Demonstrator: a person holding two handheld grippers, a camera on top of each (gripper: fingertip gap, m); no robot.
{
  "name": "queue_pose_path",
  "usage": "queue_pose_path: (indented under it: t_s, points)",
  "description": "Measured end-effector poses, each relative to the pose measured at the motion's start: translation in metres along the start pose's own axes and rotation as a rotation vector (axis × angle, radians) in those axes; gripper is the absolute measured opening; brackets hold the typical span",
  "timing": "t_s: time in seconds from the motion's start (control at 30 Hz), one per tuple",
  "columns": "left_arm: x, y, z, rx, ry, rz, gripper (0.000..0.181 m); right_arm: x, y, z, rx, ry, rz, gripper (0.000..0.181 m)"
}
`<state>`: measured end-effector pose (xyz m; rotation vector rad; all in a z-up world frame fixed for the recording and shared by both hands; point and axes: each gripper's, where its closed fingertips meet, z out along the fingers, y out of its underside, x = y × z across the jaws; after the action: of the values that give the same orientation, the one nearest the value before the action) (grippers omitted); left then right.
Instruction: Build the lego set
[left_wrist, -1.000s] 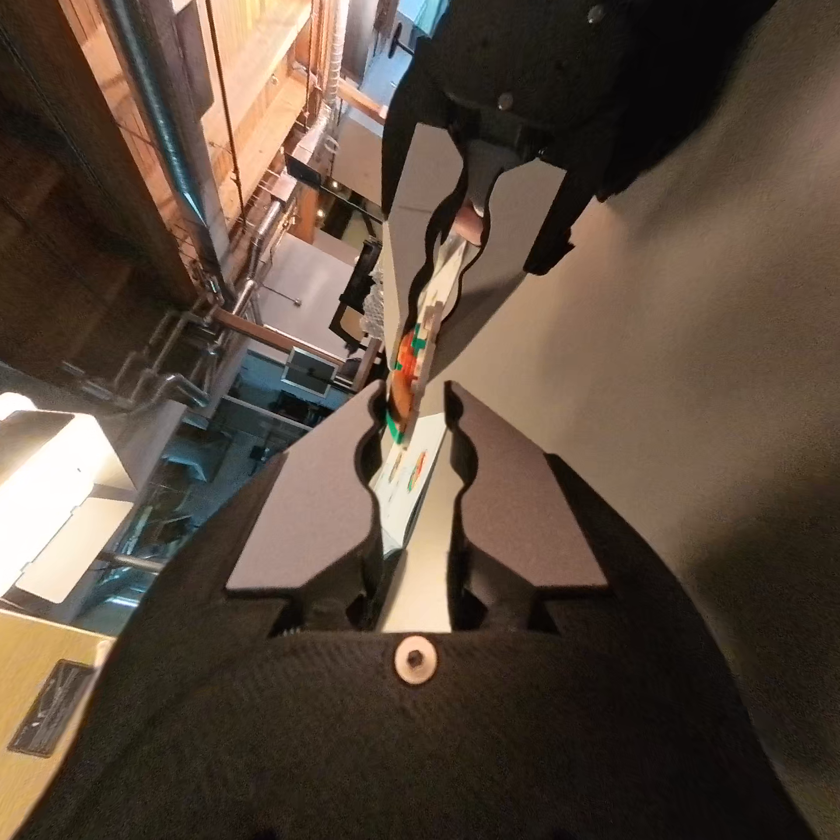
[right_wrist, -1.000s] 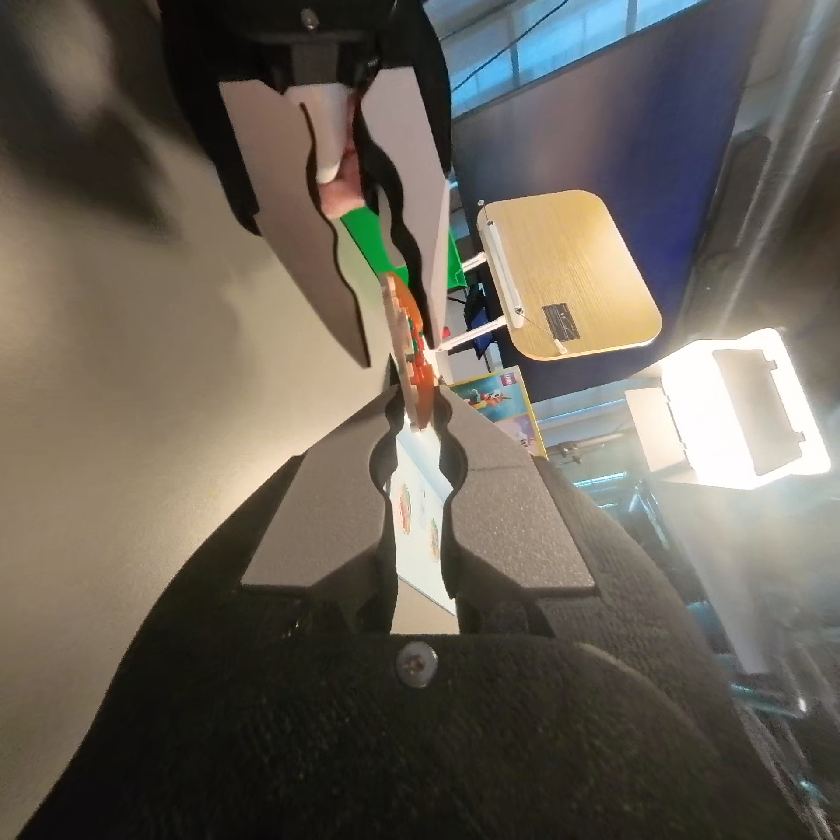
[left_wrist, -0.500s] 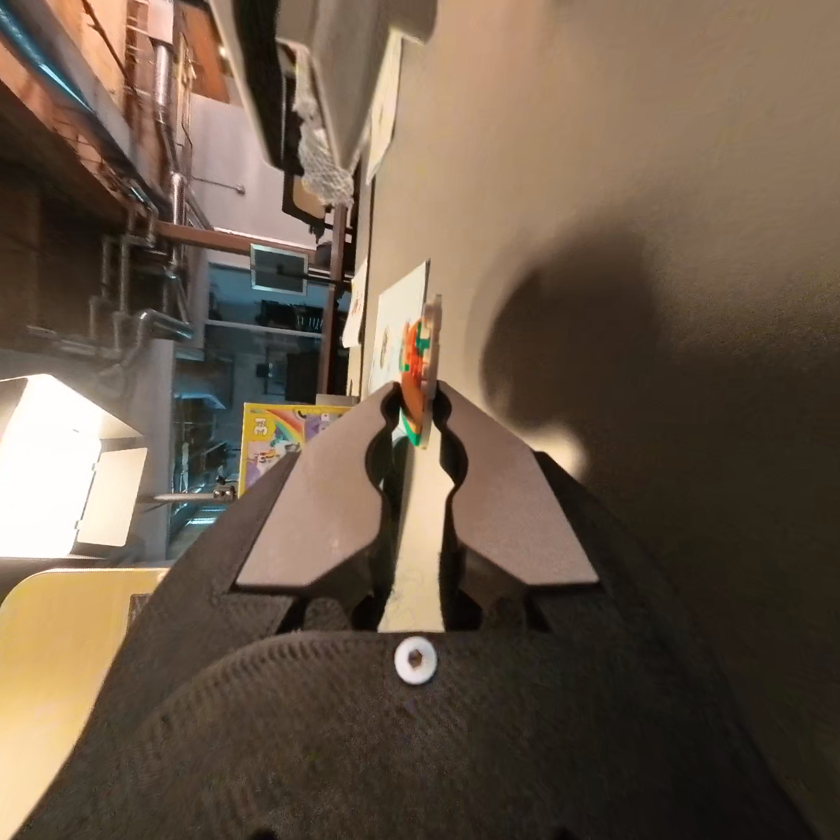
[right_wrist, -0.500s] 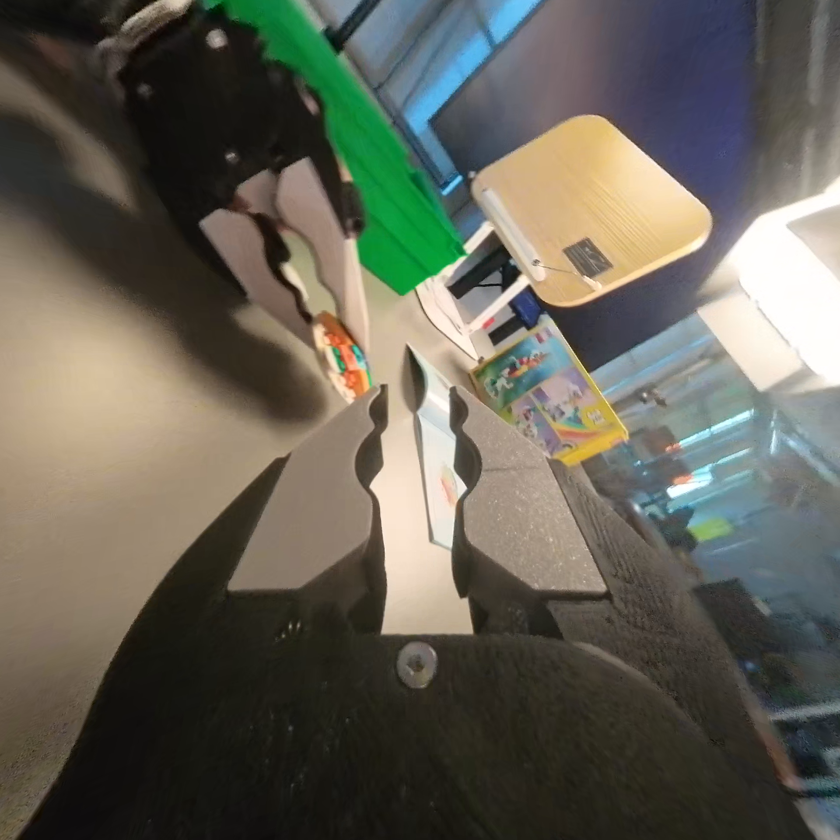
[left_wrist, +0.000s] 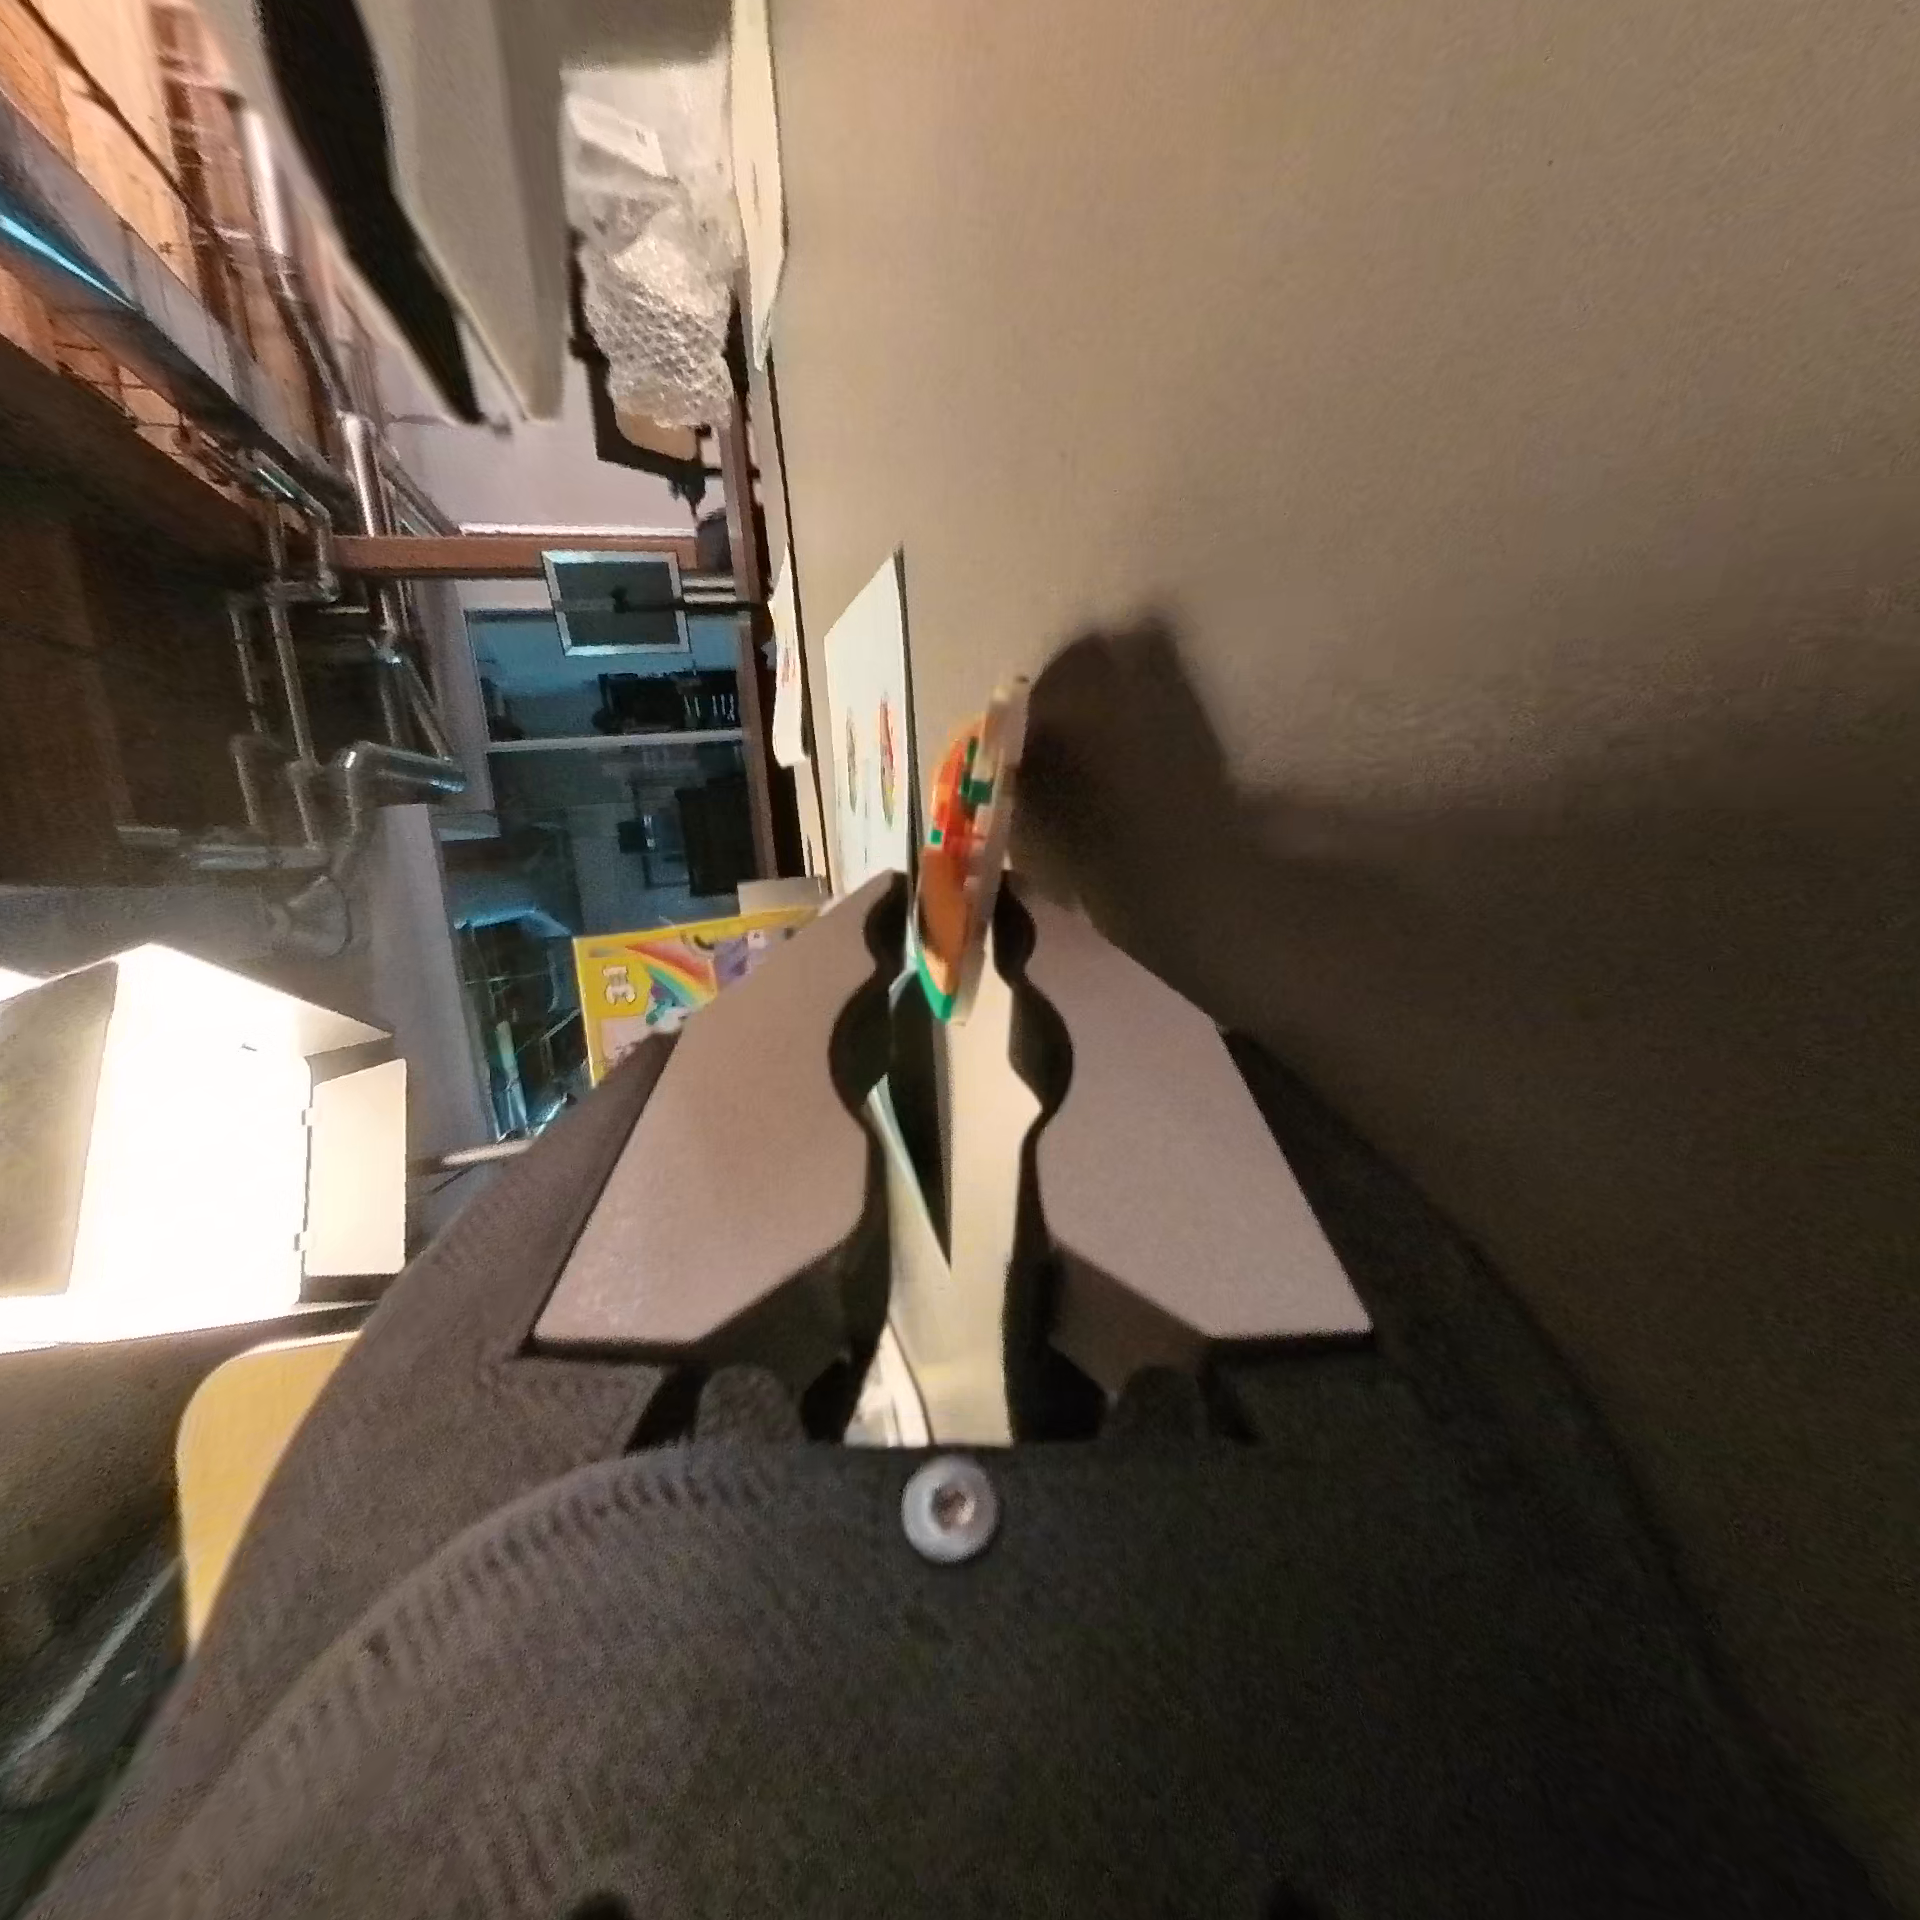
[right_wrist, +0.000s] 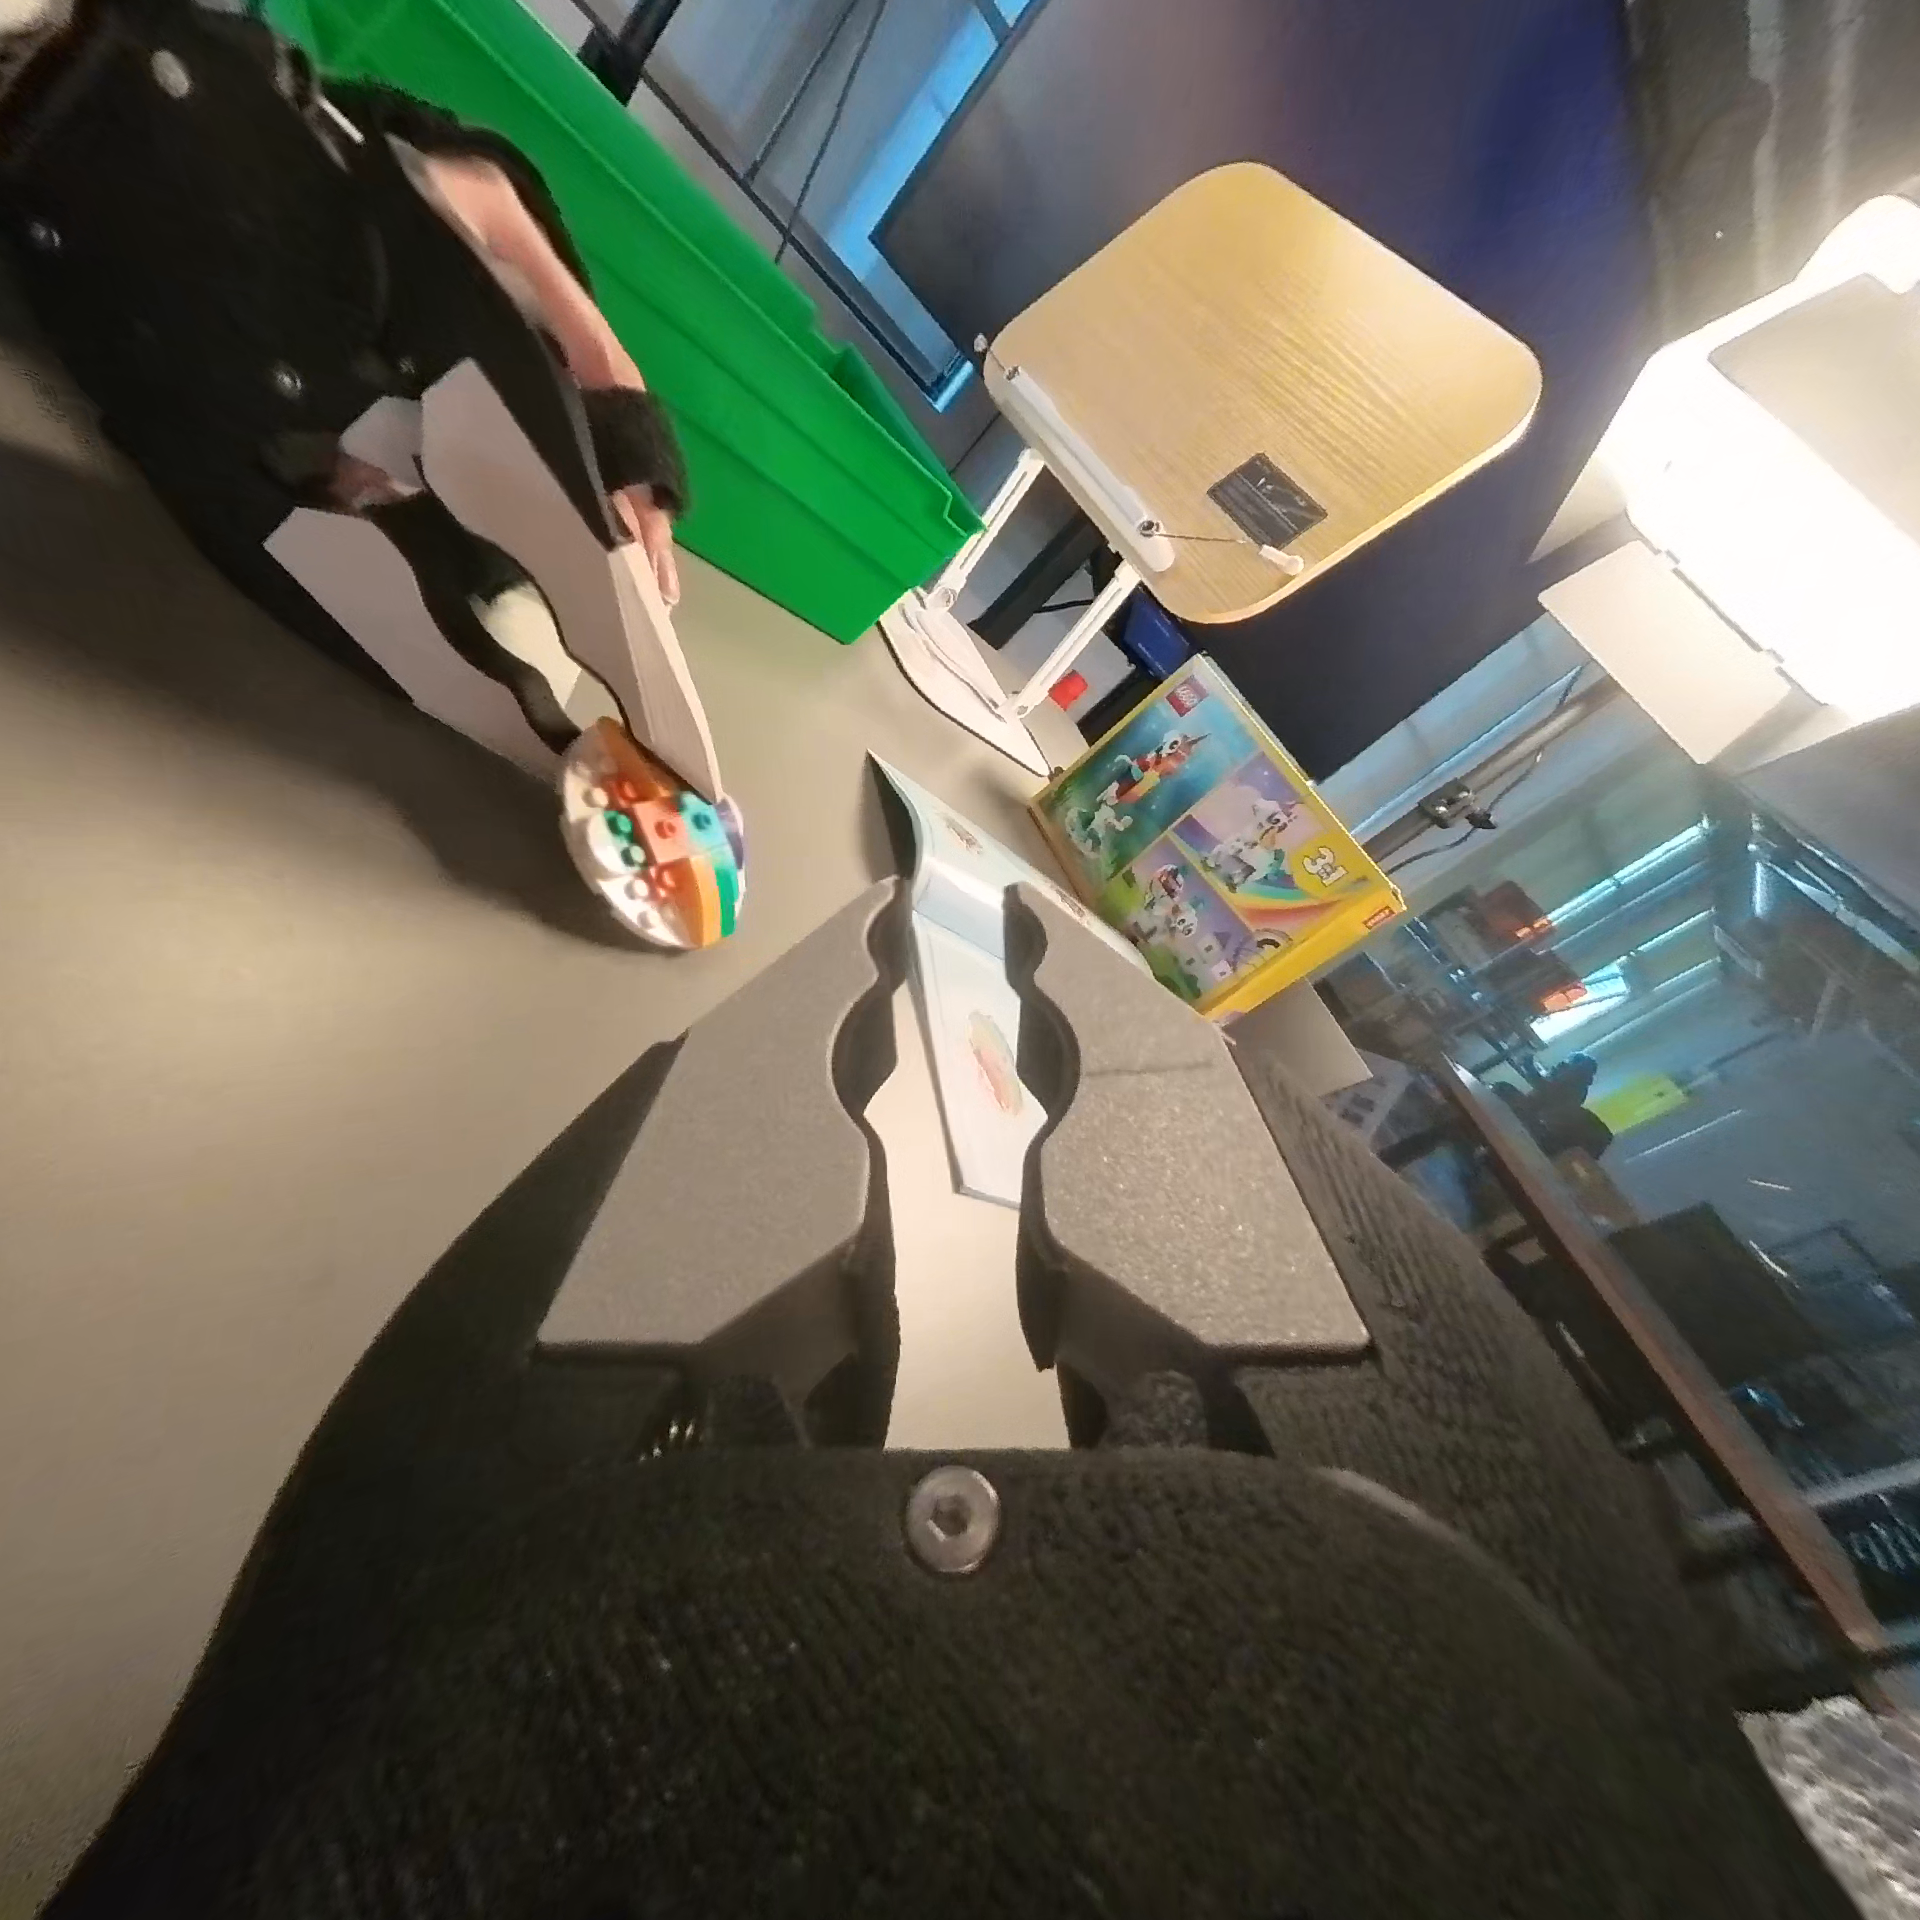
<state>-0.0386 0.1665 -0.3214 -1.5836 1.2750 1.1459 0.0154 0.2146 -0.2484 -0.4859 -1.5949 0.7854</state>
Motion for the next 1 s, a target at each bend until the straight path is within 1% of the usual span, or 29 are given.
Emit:
queue_pose_path:
  t_s: [0.07, 0.17, 0.33, 0.4, 0.5, 0.57, 0.67, 0.73, 0.83, 0.93, 1.0]
  points:
    - [0.003, 0.005, 0.0, -0.062, 0.041, 0.031, 0.021, 0.002, 0.002, 0.0, -0.002, 0.004, 0.02, 0.016]
    - [0.004, 0.007, -0.002, -0.084, 0.109, -0.002, 0.026, 0.004, 0.004, 0.001, -0.006, 0.006, 0.036, 0.016]
    - [-0.002, 0.01, -0.016, -0.078, 0.281, -0.157, 0.057, 0.003, 0.005, 0.001, -0.004, -0.001, 0.046, 0.016]
    - [-0.003, 0.013, -0.023, -0.133, 0.348, -0.248, 0.071, 0.004, 0.005, 0.001, -0.005, 0.001, 0.049, 0.015]
    - [0.0, 0.011, -0.033, -0.185, 0.417, -0.397, 0.081, 0.005, 0.005, 0.0, -0.003, 0.004, 0.059, 0.015]
    - [0.003, 0.012, -0.038, -0.214, 0.434, -0.495, 0.084, 0.005, 0.005, 0.0, -0.002, 0.004, 0.063, 0.015]
    - [0.009, 0.012, -0.046, -0.215, 0.46, -0.667, 0.087, 0.004, 0.005, 0.0, -0.003, 0.0, 0.062, 0.014]
    - [0.009, 0.014, -0.051, -0.2, 0.441, -0.758, 0.083, 0.004, 0.004, 0.0, 0.001, -0.003, 0.059, 0.014]
    - [0.005, 0.022, -0.06, -0.218, 0.374, -0.856, 0.079, 0.004, 0.003, -0.001, 0.007, -0.001, 0.059, 0.014]
    - [-0.011, 0.019, -0.076, -0.177, 0.272, -0.964, 0.071, 0.004, 0.001, -0.003, 0.011, 0.003, 0.057, 0.014]
    - [-0.029, 0.018, -0.092, -0.148, 0.207, -1.117, 0.064, 0.004, 0.0, -0.003, 0.013, 0.007, 0.05, 0.014]
